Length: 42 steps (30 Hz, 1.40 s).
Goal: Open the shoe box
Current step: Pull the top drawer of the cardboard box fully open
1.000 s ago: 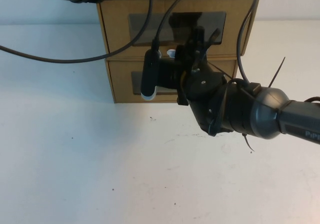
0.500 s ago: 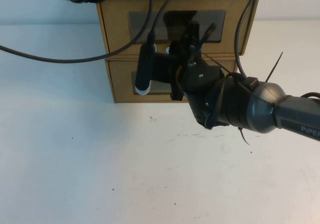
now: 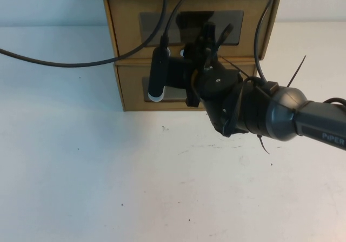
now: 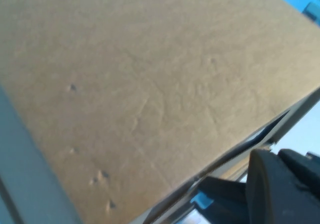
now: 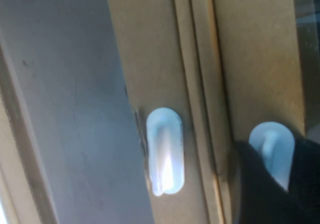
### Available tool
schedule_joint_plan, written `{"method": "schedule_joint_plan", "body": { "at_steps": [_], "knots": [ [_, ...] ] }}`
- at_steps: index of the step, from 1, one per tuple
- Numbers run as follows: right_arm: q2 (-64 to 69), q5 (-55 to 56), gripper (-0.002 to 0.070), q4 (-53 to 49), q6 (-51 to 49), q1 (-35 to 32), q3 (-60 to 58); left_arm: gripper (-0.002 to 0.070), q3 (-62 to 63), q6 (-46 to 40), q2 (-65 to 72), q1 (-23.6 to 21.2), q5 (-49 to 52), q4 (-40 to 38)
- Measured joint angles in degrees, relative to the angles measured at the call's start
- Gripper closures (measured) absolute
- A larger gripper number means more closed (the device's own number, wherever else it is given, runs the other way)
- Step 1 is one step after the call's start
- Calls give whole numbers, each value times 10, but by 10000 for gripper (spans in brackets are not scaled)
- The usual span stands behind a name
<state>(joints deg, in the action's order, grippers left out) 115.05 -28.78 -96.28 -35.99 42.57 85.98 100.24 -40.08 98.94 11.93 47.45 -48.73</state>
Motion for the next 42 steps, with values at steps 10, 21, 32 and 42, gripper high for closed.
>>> {"method": "schedule_joint_plan", "body": {
  "at_steps": [10, 21, 32, 42],
  "knots": [
    [0, 6, 569, -5, -9, -4, 1, 680, 17, -16, 20, 0, -18, -29],
    [0, 7, 569, -6, -15, -4, 1, 680, 188, -41, 167, 17, 23, -55],
    [0, 15, 569, -6, -15, -6, 1, 680, 248, 22, 224, 20, 57, -57],
    [-4, -19, 569, 6, 0, 9, -15, 680, 264, 51, 227, 20, 67, -40]
  ]
}}
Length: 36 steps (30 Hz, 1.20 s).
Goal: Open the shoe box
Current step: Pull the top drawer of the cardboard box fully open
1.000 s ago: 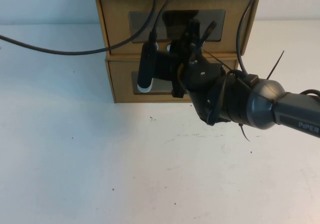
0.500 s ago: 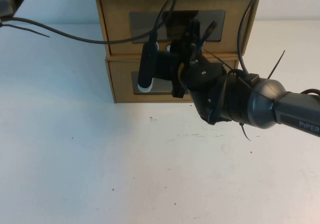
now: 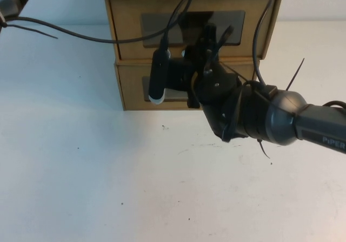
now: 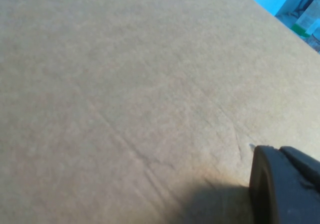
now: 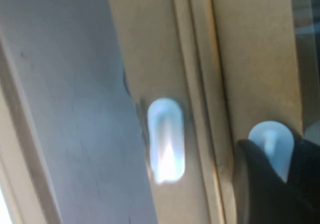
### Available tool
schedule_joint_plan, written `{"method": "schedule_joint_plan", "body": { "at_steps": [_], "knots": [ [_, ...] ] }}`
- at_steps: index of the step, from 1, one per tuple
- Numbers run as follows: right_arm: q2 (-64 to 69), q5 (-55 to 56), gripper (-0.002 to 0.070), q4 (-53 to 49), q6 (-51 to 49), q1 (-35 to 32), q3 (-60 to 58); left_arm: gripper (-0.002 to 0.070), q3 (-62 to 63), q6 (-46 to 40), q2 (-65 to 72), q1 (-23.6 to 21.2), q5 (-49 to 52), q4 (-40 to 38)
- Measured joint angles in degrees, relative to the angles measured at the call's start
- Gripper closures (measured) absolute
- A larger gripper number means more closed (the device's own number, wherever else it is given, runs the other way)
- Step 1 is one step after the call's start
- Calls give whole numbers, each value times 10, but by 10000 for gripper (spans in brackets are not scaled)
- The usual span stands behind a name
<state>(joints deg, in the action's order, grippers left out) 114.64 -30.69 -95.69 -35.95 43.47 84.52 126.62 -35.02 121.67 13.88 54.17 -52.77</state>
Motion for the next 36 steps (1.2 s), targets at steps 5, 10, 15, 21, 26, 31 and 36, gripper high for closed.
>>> {"method": "schedule_joint_plan", "body": {
  "at_steps": [5, 10, 15, 21, 26, 31, 36],
  "knots": [
    [-19, -30, 569, -23, -1, 19, -44, 680, 3, 4, 1, 3, 7, 2],
    [-46, -50, 570, -32, -24, 40, -86, 680, 3, 4, 1, 3, 9, 3],
    [-72, -56, 570, -27, -38, 58, -119, 680, 3, 4, 1, 3, 9, 3],
    [-105, -69, 570, -9, -43, 84, -158, 680, 3, 7, 1, 3, 9, 3],
    [-132, -82, 570, 16, -56, 121, -209, 680, 3, 13, 1, -2, 9, 2],
    [-160, -94, 570, 21, -88, 156, -254, 680, 3, 20, 1, -8, 10, -3],
    [-181, -110, 571, 54, -106, 188, -277, 680, 3, 20, 1, -8, 10, -4]
  ]
}}
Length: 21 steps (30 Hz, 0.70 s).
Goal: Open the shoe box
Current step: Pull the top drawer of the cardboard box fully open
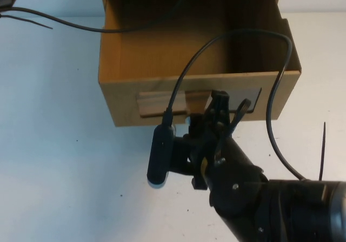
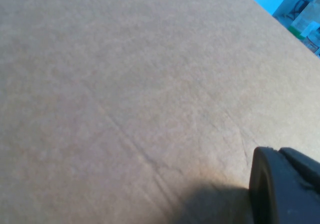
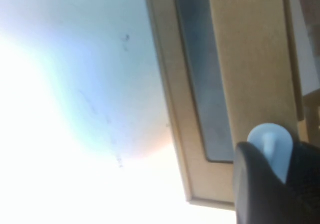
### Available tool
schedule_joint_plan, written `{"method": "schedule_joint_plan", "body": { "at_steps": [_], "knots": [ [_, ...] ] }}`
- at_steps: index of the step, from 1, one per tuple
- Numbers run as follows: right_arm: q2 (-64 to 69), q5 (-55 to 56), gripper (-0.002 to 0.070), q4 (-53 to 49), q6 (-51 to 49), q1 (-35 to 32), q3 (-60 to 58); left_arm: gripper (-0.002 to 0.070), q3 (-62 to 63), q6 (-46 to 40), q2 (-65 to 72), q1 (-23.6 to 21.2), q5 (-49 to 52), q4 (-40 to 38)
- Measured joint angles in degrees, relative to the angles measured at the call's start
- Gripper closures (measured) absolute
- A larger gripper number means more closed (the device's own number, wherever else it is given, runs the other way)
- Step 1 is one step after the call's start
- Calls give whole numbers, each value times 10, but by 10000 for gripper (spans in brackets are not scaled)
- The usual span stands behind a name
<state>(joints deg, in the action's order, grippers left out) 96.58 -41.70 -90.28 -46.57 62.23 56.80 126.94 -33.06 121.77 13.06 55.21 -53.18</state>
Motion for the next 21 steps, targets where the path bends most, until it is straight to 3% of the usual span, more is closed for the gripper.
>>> {"method": "schedule_joint_plan", "body": {
  "at_steps": [9, 21],
  "knots": [
    [-15, -13, 571, 57, -6, 46, -3, 680, 0, 0, 0, -1, 0, 0],
    [-16, -19, 572, 83, -7, 51, -3, 680, 1, 1, 0, -1, 2, 0]
  ]
}}
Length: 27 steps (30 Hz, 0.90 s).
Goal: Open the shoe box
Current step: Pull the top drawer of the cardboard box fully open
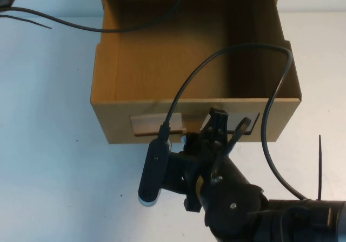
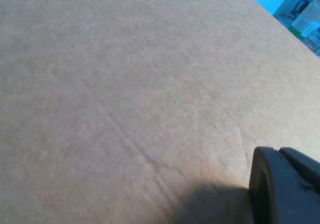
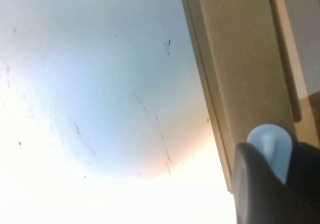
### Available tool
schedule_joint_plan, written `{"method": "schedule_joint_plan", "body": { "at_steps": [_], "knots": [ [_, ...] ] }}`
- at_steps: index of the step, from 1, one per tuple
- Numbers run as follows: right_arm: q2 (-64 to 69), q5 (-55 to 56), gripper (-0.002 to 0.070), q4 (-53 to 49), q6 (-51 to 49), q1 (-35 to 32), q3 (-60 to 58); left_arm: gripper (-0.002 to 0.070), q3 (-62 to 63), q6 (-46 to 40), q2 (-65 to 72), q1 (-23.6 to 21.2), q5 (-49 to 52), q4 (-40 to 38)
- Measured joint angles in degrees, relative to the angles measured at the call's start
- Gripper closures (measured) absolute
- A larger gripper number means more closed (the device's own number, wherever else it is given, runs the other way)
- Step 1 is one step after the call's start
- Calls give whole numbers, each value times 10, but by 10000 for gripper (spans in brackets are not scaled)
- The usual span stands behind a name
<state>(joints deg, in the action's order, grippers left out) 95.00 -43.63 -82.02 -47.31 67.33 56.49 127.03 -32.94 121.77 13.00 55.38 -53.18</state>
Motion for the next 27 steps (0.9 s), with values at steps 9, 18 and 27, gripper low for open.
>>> {"method": "schedule_joint_plan", "body": {
  "at_steps": [9, 18, 27],
  "knots": [
    [0, 0, 572, 2, 0, 0, 0, 680, 0, 0, 0, 0, 0, 0],
    [0, -1, 572, 11, 0, 13, 0, 680, 0, 0, 0, 0, 0, 0],
    [0, -2, 572, 13, 0, 13, 0, 680, 0, 0, 0, 0, 0, 0]
  ]
}}
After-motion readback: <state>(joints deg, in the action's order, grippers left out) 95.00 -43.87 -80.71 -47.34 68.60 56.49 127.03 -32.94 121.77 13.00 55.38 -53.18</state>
